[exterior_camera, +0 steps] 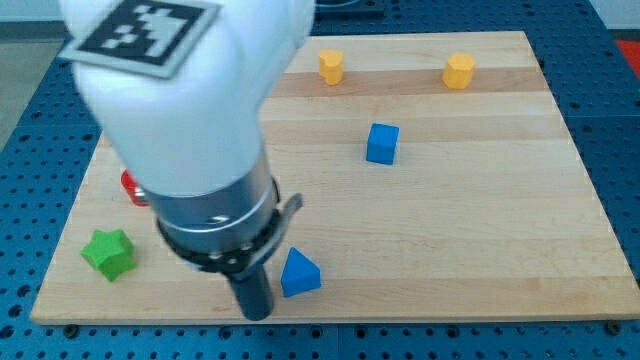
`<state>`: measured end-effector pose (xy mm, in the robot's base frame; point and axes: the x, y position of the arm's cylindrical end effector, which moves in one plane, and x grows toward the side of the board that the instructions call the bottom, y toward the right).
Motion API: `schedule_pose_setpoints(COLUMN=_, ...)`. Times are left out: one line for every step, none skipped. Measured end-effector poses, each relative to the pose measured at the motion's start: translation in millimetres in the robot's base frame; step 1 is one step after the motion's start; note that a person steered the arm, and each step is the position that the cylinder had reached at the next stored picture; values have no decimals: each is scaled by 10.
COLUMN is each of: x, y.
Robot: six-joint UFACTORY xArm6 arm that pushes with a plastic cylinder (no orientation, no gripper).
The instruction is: Move the blue triangle near the center of the board
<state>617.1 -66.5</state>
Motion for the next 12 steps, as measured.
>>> schedule_pose_setpoints(x=-21, y=290)
schedule_pose_setpoints(x=-60, y=549)
schedule_pose_setpoints(x=-143, y=641)
schedule_pose_setpoints(x=-254, y=591)
schedule_pose_setpoints(x=-403, y=591)
schedule_pose_setpoints(x=-500, y=546)
schedule_pose_setpoints(x=-491, y=241)
schedule_pose_setpoints(x=-712, y=337)
schedule_pose_setpoints(x=-924, y=391)
schedule_pose_setpoints(x=-970, y=658)
schedule_pose_setpoints(x=-970, y=928)
schedule_pose_setpoints(x=-970, y=868)
